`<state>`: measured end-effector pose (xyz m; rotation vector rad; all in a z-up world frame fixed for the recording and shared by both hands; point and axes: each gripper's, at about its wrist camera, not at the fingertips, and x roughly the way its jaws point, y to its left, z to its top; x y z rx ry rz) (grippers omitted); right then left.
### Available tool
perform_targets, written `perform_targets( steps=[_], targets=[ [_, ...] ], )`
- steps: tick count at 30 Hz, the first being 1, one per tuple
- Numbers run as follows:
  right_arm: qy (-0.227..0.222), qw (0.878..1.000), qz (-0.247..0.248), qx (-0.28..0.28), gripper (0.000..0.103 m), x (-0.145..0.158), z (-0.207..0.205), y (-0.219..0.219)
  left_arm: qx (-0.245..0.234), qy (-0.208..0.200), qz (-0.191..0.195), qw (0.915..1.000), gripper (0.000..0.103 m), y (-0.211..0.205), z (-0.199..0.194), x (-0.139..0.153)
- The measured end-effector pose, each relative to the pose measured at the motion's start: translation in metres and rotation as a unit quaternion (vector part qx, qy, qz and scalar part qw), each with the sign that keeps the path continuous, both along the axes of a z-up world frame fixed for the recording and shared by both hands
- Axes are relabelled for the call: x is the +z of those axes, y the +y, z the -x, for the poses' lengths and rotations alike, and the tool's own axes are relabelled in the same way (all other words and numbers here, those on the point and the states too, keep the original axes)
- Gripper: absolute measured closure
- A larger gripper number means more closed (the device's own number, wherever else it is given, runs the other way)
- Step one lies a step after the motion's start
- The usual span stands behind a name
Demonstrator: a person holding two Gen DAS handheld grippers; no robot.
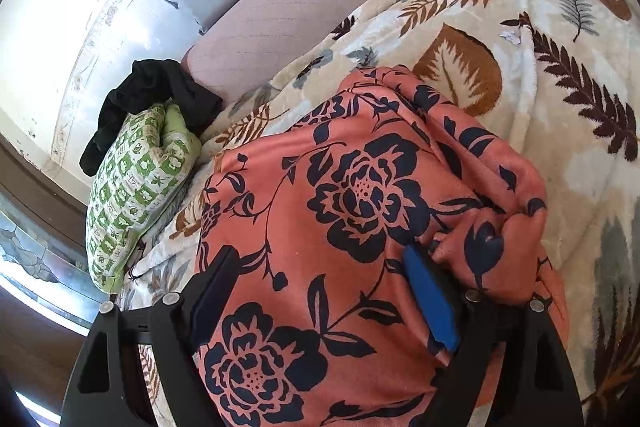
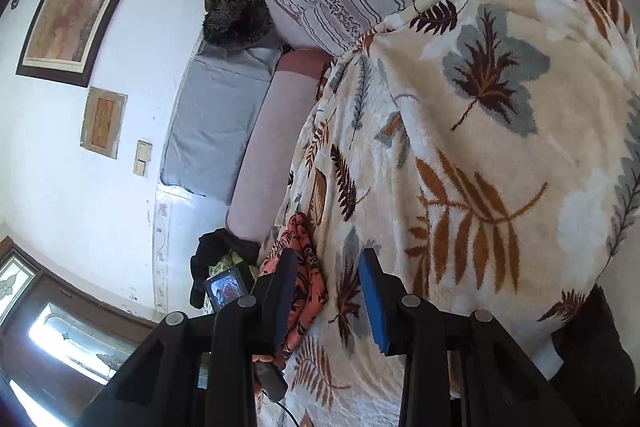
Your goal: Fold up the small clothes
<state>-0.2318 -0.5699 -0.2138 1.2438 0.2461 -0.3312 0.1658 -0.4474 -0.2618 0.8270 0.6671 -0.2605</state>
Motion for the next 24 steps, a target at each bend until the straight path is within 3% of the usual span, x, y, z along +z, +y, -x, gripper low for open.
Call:
perform_targets(
  steps=[6, 11, 16, 20, 22, 24],
  targets=[
    [0.023, 0.998, 0.055, 0.024, 0.067, 0.011, -0.001, 0.001, 0.021, 0.028, -0.007, 0.9994, 0.019, -0.008, -0.007, 0.018],
    [-0.019, 1.000, 0.017, 0.006, 0.067, 0.002, 0.019, -0.013, 0.044, 0.025, 0.045, 0.9977, 0.019, -0.013, -0.010, 0.050],
    [-0.031, 0.999, 0.007, 0.002, 0.067, 0.001, 0.025, -0.019, 0.066, 0.010, 0.053, 0.9963, 0.019, -0.023, -0.020, 0.052],
    [-0.037, 0.999, 0.009, 0.013, 0.067, 0.003, 0.019, -0.021, 0.070, 0.047, 0.001, 0.9964, 0.017, -0.032, -0.022, 0.010],
    [-0.040, 0.999, 0.003, 0.022, 0.067, 0.002, 0.013, -0.022, 0.044, -0.006, -0.029, 0.9986, 0.017, -0.043, -0.006, 0.010],
    [-0.038, 0.999, -0.001, 0.034, 0.067, 0.001, 0.005, -0.022, 0.020, -0.006, -0.059, 0.9980, 0.017, -0.055, 0.003, 0.012]
  ],
)
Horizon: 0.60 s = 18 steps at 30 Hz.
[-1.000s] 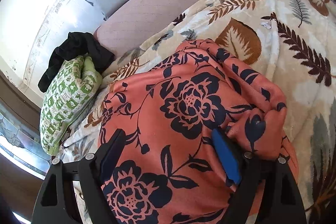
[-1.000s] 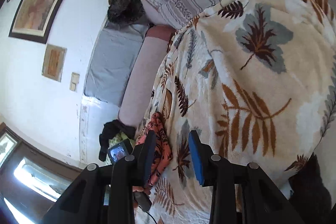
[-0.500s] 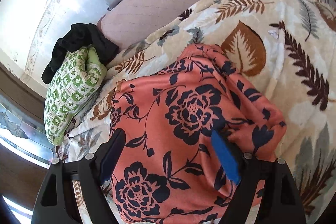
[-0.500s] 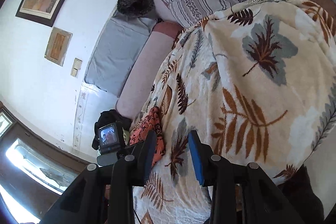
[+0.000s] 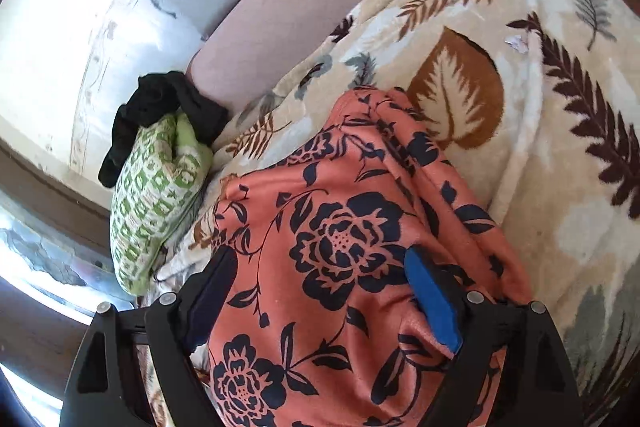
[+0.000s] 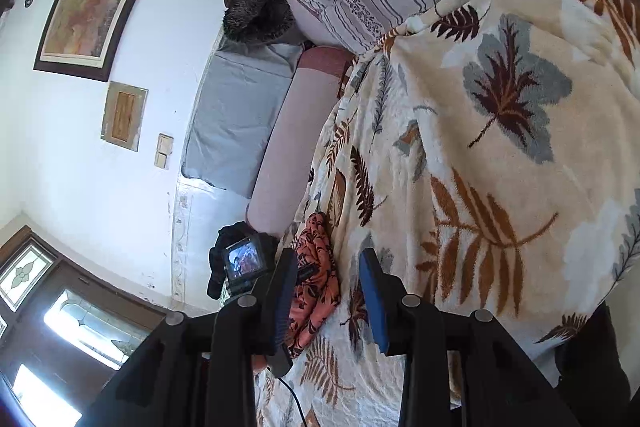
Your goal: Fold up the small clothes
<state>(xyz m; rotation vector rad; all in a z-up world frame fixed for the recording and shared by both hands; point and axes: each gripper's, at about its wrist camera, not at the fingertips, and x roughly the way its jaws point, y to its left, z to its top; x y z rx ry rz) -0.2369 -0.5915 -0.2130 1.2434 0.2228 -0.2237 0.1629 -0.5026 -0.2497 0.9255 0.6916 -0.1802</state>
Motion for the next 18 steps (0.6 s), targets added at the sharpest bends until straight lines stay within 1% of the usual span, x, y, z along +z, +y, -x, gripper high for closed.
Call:
perform_targets(
  steps=[1, 3, 5, 7, 10, 12, 13, 14, 15, 16, 17, 18],
  targets=[
    [0.003, 1.000, 0.003, 0.006, 0.067, 0.001, -0.004, 0.001, -0.010, 0.005, -0.002, 0.9999, 0.017, -0.005, 0.003, 0.004],
    [0.003, 1.000, 0.011, 0.017, 0.067, 0.003, -0.008, 0.003, -0.020, 0.003, 0.007, 0.9998, 0.017, -0.011, 0.007, 0.015],
    [0.001, 1.000, 0.014, 0.023, 0.067, 0.003, -0.010, 0.004, -0.019, 0.002, 0.020, 0.9996, 0.017, -0.015, 0.010, 0.026],
    [-0.005, 1.000, 0.007, 0.028, 0.067, 0.001, -0.011, 0.001, -0.015, 0.001, 0.033, 0.9993, 0.017, -0.017, 0.011, 0.037],
    [-0.017, 0.999, -0.006, 0.032, 0.067, -0.002, -0.014, -0.002, -0.004, -0.009, 0.050, 0.9987, 0.017, -0.015, 0.009, 0.044],
    [-0.018, 0.999, -0.008, 0.042, 0.067, -0.003, -0.021, -0.003, 0.013, -0.002, 0.047, 0.9988, 0.017, -0.011, 0.001, 0.038],
    [-0.017, 0.999, -0.004, 0.046, 0.067, -0.002, -0.024, -0.003, 0.026, 0.009, 0.041, 0.9988, 0.017, -0.008, -0.004, 0.029],
    [-0.019, 0.999, -0.003, 0.050, 0.067, -0.001, -0.028, -0.003, 0.043, 0.035, 0.032, 0.9980, 0.017, -0.005, -0.011, 0.016],
    [-0.021, 0.998, -0.003, 0.055, 0.067, -0.001, -0.032, -0.003, 0.056, 0.072, 0.023, 0.9956, 0.017, -0.001, -0.017, -0.001],
    [-0.020, 0.998, -0.004, 0.060, 0.067, -0.002, -0.036, -0.003, 0.063, 0.092, 0.024, 0.9935, 0.016, 0.003, -0.019, -0.011],
    [-0.017, 0.998, -0.005, 0.067, 0.067, -0.002, -0.041, -0.003, 0.061, 0.082, 0.041, 0.9939, 0.016, 0.006, -0.016, -0.011],
    [-0.014, 0.997, -0.006, 0.073, 0.067, -0.003, -0.046, -0.003, 0.063, 0.070, 0.049, 0.9943, 0.016, 0.006, -0.013, -0.007]
  ],
)
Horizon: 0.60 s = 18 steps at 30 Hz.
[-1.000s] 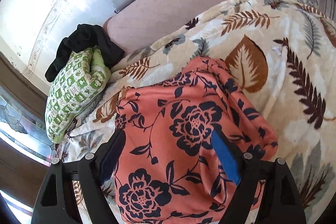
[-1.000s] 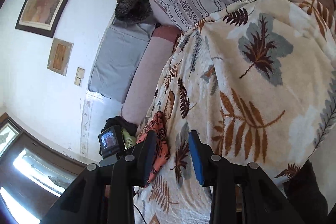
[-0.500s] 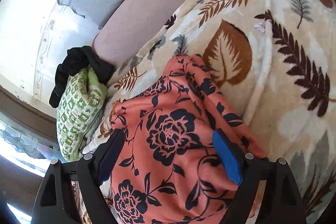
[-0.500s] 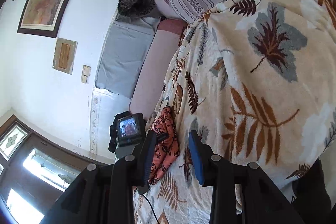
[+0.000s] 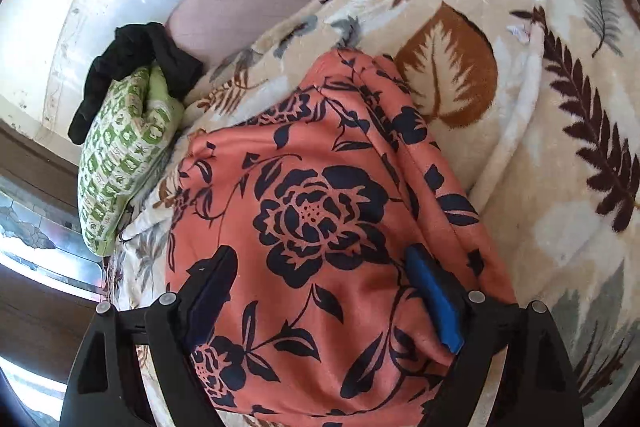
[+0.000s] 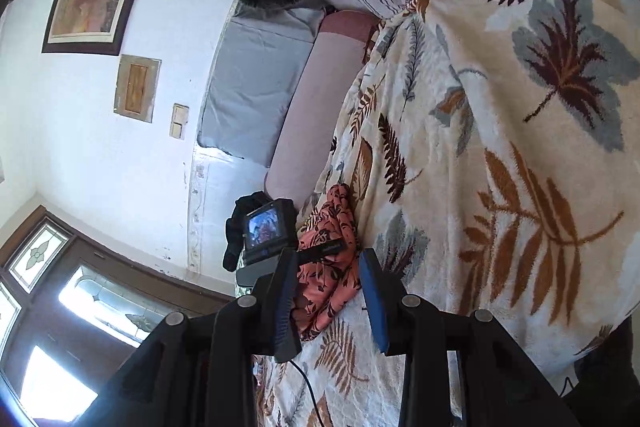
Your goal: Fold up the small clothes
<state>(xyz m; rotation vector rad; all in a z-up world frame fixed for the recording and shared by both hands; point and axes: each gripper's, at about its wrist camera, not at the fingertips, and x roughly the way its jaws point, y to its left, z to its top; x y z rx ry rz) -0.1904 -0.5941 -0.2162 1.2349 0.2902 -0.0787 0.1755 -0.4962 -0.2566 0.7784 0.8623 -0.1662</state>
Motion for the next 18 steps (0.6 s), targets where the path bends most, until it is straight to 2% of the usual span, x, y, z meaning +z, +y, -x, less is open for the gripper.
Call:
perform_targets(
  steps=[3, 7, 11, 14, 18],
  targets=[
    [0.009, 1.000, 0.004, 0.010, 0.067, -0.001, -0.012, -0.001, -0.004, 0.022, 0.018, 0.9996, 0.017, 0.002, 0.007, 0.017],
    [0.003, 1.000, -0.024, 0.004, 0.067, -0.010, -0.020, -0.004, -0.030, -0.004, 0.071, 0.9970, 0.017, 0.016, 0.019, 0.074],
    [0.017, 0.999, -0.036, 0.018, 0.067, -0.015, -0.037, -0.002, -0.024, -0.020, 0.105, 0.9940, 0.017, 0.049, 0.014, 0.120],
    [0.021, 0.999, -0.033, 0.025, 0.067, -0.016, -0.049, 0.004, 0.013, -0.023, 0.120, 0.9925, 0.017, 0.082, -0.003, 0.134],
    [0.035, 0.997, -0.043, 0.053, 0.067, -0.024, -0.076, 0.019, 0.070, -0.020, 0.119, 0.9902, 0.017, 0.128, -0.024, 0.128]
  ],
)
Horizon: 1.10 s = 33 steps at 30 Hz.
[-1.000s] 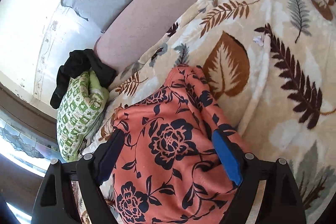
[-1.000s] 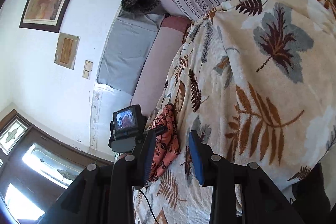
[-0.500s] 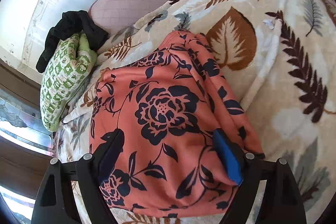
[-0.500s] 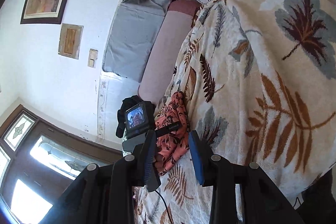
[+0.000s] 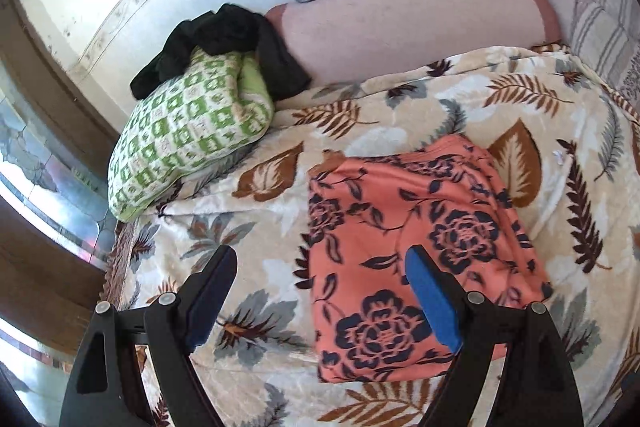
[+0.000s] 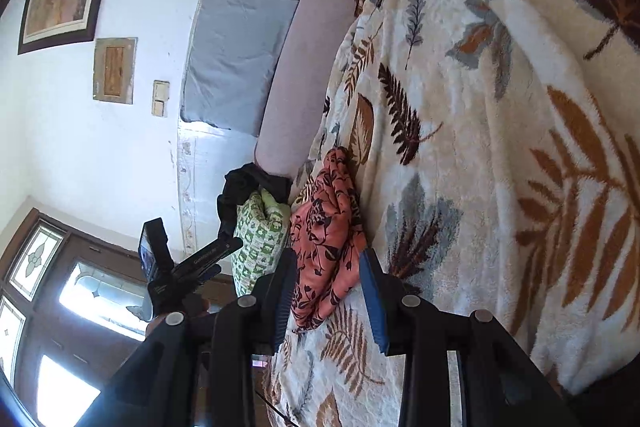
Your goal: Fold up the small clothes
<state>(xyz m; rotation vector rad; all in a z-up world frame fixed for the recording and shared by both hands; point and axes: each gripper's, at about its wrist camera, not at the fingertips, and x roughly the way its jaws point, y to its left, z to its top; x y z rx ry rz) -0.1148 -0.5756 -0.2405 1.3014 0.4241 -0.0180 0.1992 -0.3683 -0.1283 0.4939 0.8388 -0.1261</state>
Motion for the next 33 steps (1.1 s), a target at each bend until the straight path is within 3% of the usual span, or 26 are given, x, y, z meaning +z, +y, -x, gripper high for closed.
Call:
perform_targets(
  steps=[7, 10, 15, 18, 23, 26, 27, 28, 29, 33],
  targets=[
    [0.046, 0.996, 0.023, 0.080, 0.067, -0.011, -0.060, 0.039, 0.064, 0.053, -0.001, 0.9965, 0.017, 0.068, -0.012, -0.043],
    [0.047, 0.995, 0.025, 0.087, 0.067, -0.012, -0.083, 0.037, 0.083, 0.066, -0.001, 0.9943, 0.017, 0.080, -0.015, -0.057],
    [-0.062, 0.991, 0.055, 0.108, 0.067, 0.020, -0.118, 0.038, 0.106, 0.078, 0.015, 0.9912, 0.017, 0.076, -0.023, -0.063],
    [-0.093, 0.983, 0.049, 0.153, 0.067, 0.025, -0.150, 0.052, 0.108, 0.071, 0.011, 0.9915, 0.017, 0.066, -0.024, -0.064],
    [-0.028, 0.983, 0.037, 0.176, 0.067, -0.005, -0.193, 0.066, 0.114, 0.080, 0.006, 0.9903, 0.017, 0.060, -0.029, -0.082],
    [0.089, 0.978, 0.040, 0.184, 0.069, -0.045, -0.216, 0.068, 0.097, 0.095, -0.032, 0.9903, 0.016, 0.058, -0.028, -0.107],
    [0.104, 0.975, 0.003, 0.196, 0.076, -0.063, -0.218, 0.067, 0.087, 0.095, -0.045, 0.9906, 0.016, 0.058, -0.027, -0.114],
    [0.104, 0.974, -0.043, 0.197, 0.080, -0.074, -0.216, 0.064, 0.079, 0.089, -0.046, 0.9918, 0.015, 0.059, -0.026, -0.116],
    [0.099, 0.974, -0.058, 0.194, 0.081, -0.074, -0.212, 0.062, 0.072, 0.084, -0.040, 0.9930, 0.015, 0.061, -0.025, -0.114],
    [0.079, 0.980, -0.002, 0.182, 0.077, -0.046, -0.197, 0.055, 0.059, 0.076, -0.007, 0.9954, 0.015, 0.069, -0.022, -0.099]
  ],
)
